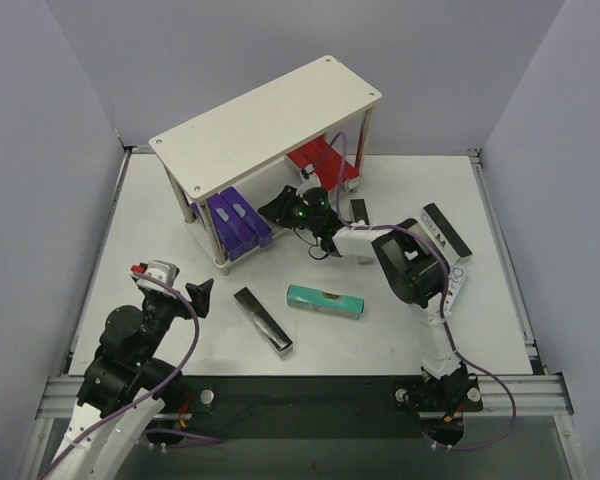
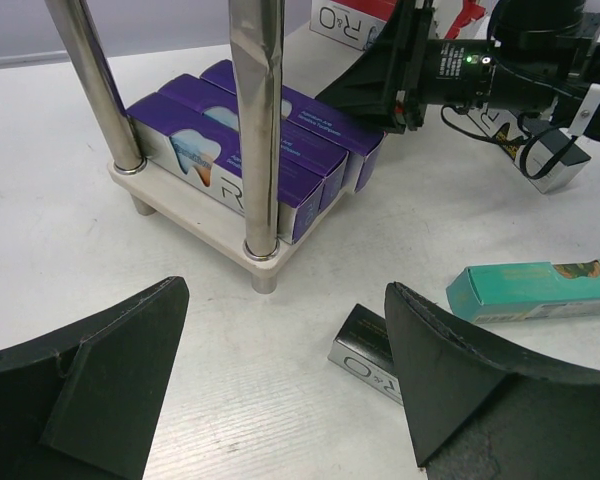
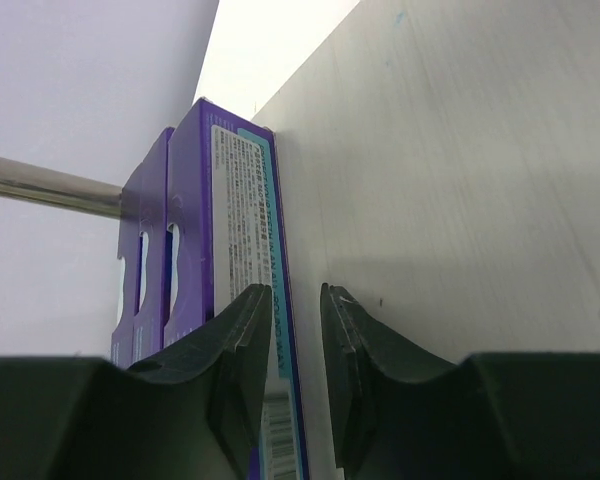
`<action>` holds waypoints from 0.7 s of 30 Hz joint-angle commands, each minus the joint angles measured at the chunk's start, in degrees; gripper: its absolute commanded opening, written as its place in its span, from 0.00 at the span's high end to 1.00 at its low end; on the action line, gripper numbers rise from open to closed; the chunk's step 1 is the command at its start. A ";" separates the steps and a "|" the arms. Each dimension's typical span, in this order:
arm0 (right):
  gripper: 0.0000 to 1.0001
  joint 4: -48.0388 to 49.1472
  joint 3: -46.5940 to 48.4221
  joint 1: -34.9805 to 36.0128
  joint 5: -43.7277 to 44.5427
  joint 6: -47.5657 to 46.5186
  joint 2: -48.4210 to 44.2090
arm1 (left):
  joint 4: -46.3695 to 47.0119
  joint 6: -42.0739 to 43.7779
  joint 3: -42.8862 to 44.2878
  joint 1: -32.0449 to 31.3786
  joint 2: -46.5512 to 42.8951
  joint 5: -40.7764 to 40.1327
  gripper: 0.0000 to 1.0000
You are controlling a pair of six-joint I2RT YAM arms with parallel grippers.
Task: Place and organize the toothpastes onto the shelf
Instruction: Adjust the toothpaste on the shelf.
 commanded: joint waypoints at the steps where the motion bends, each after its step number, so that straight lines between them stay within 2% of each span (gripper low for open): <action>1: 0.72 4.60 -3.51 -1.38 -0.24 -1.48 -8.23 | 2.74 0.27 0.48 0.40 0.49 0.87 0.09; 13: 0.74 8.11 -21.43 -1.91 -0.94 -3.16 -18.96 | 2.66 0.35 0.48 0.49 0.40 1.05 0.09; 21: 0.76 7.23 -25.32 1.33 -1.82 -4.74 -22.04 | 2.74 0.44 0.48 0.49 0.32 1.05 0.09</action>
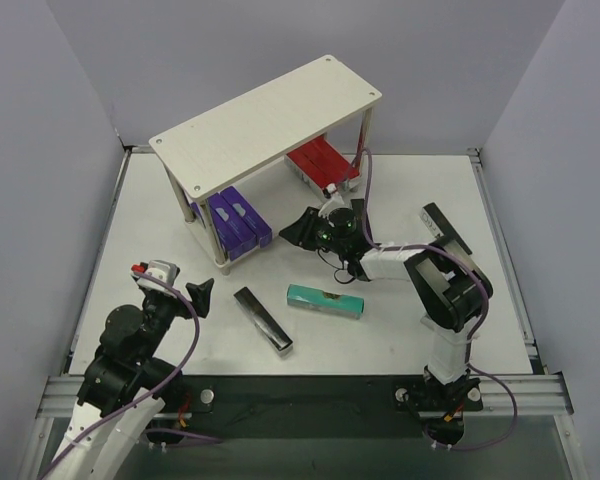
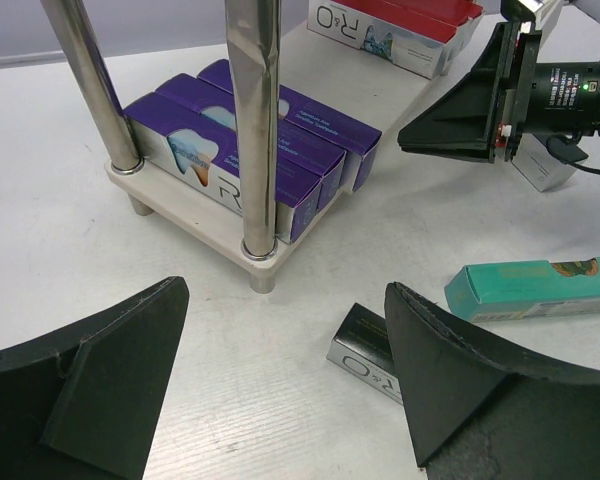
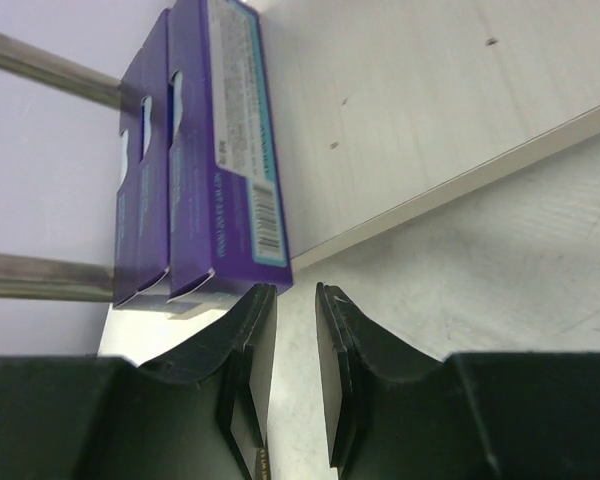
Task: Place and organize the toothpastes onto the shelf
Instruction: Adjust the toothpaste on the shelf.
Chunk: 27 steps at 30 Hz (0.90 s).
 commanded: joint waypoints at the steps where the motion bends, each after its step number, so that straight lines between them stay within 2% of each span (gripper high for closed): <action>1: 0.76 3.89 -0.18 2.65 -0.86 -1.76 -3.16 | 2.72 0.42 0.48 0.49 0.25 0.66 0.09; 18: 0.76 1.61 9.40 6.70 -0.95 -1.94 3.70 | 2.55 0.42 0.48 0.40 -0.19 0.74 0.09; 27: 0.75 0.56 7.56 6.70 -0.95 -3.17 0.02 | 2.63 0.51 0.57 0.40 -0.36 0.83 0.09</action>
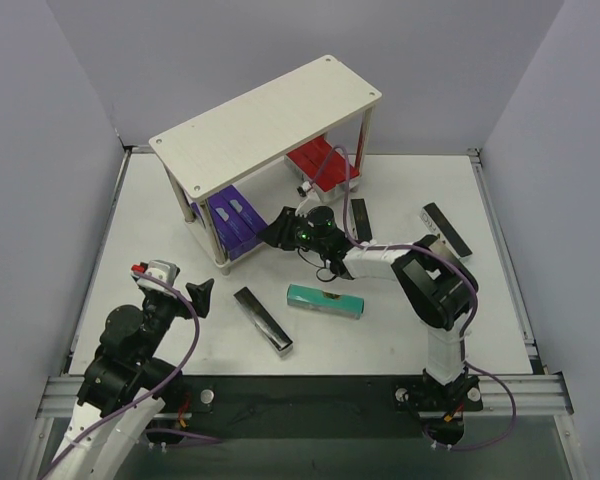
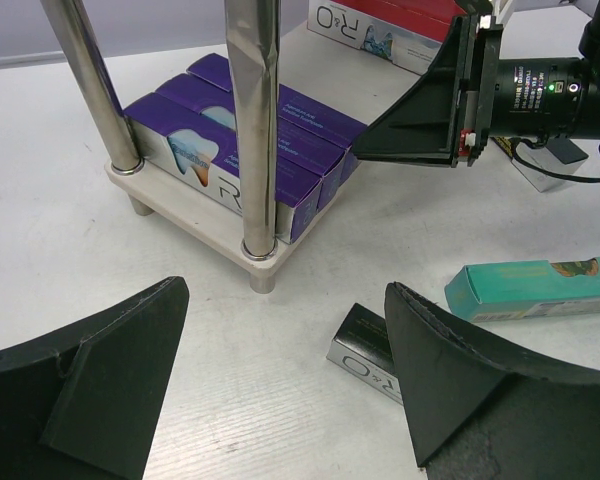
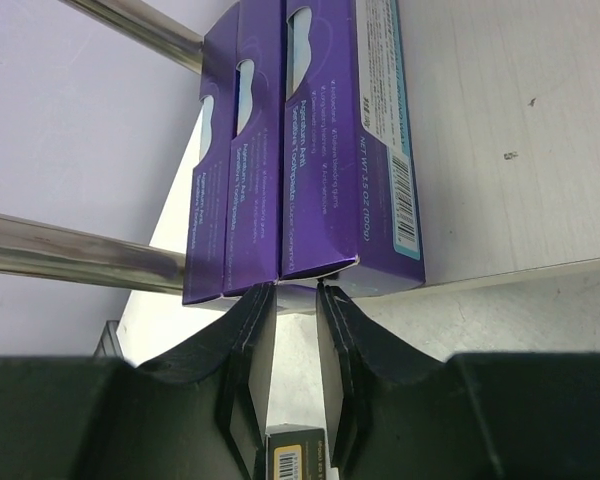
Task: Place and organize the toothpastes onto the shelf
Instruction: Adjust the toothpaste on the shelf, then pick up the toothpaste from the center of the board.
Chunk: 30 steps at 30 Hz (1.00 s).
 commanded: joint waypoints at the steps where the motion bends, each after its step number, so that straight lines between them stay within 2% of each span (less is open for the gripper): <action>1: 0.74 0.99 -0.46 0.36 -0.05 -2.21 -4.14 | 2.63 0.46 0.48 0.36 -0.36 0.88 0.09; 4: 0.69 -2.87 -2.49 0.27 -0.05 -5.45 -8.27 | 2.72 0.46 0.48 0.36 -0.54 0.96 0.09; 9: 0.51 -14.72 -6.70 1.59 1.26 -14.50 -17.14 | 2.90 0.38 0.57 0.45 -0.63 1.05 0.09; 14: 0.34 -28.69 -10.74 8.96 7.76 -23.30 -26.97 | 2.81 0.55 0.39 0.45 -1.50 -0.09 0.09; 17: 0.27 -32.39 -15.05 14.65 12.24 -25.50 -31.64 | 2.72 0.46 0.48 0.53 -2.03 -0.79 0.09; 22: 0.22 -36.19 -20.40 24.17 23.40 -26.13 -36.13 | 2.20 0.46 0.57 0.71 -2.30 -2.46 0.09; 30: 0.22 -34.00 -24.02 34.27 29.48 -25.42 -34.83 | 1.76 0.46 0.74 0.97 -2.91 -4.22 0.09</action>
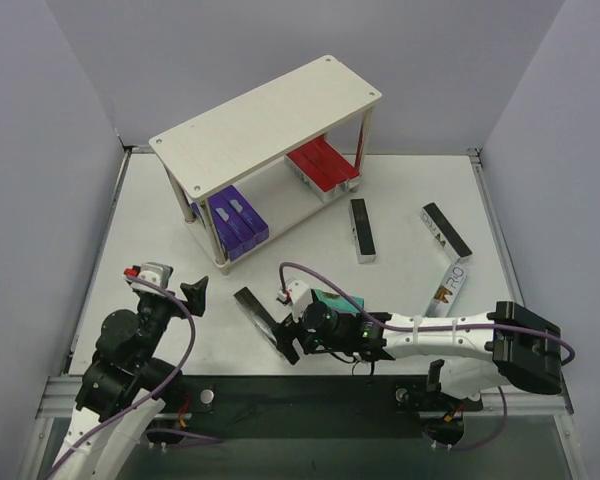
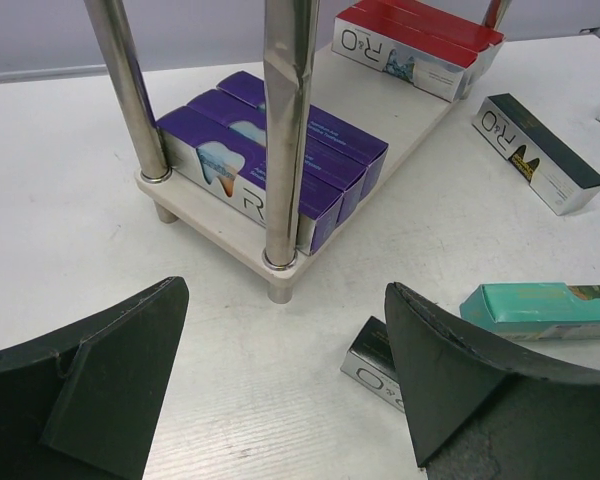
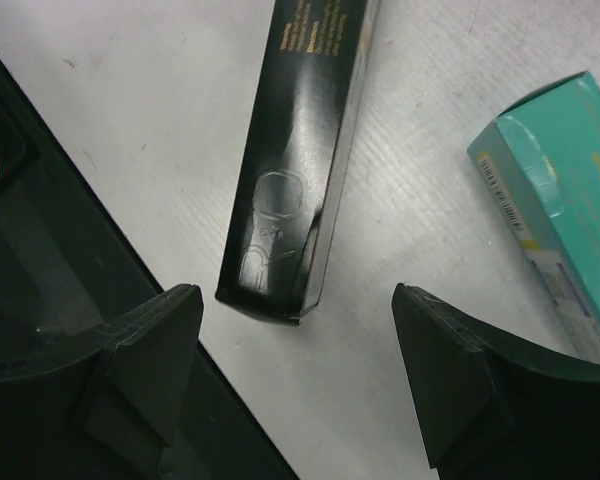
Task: Place and organize the toothpastes onto the shelf
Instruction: Pick up the toothpaste from the center of the board.
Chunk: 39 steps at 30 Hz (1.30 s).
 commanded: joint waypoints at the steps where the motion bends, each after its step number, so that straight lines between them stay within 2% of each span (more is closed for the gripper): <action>1: 0.22 2.44 -0.81 4.25 6.51 -0.65 0.87 | 1.78 0.29 0.74 0.73 -0.86 -1.77 0.09; 9: 0.25 6.57 0.42 7.86 8.44 -1.18 8.51 | 1.69 -0.15 0.65 0.91 -0.68 -2.48 0.09; 20: 0.43 12.90 1.03 9.62 15.82 -2.32 18.63 | 1.86 -0.41 0.57 0.91 -0.42 -2.65 0.10; 25: 0.56 14.58 0.07 9.79 16.80 -3.63 19.42 | 1.95 -0.33 0.57 0.91 -0.16 -2.22 0.10; 29: 0.66 12.65 -0.20 9.71 15.21 -7.05 15.13 | 1.95 -0.33 0.57 1.00 -0.16 -2.30 0.10; 32: 0.72 7.56 0.15 9.71 14.25 -9.17 8.98 | 2.04 -0.24 0.48 1.00 -0.16 -2.13 0.10; 39: 0.78 -12.38 4.27 9.09 12.66 -11.90 -9.89 | 2.04 -0.06 0.57 1.00 0.02 -1.42 0.10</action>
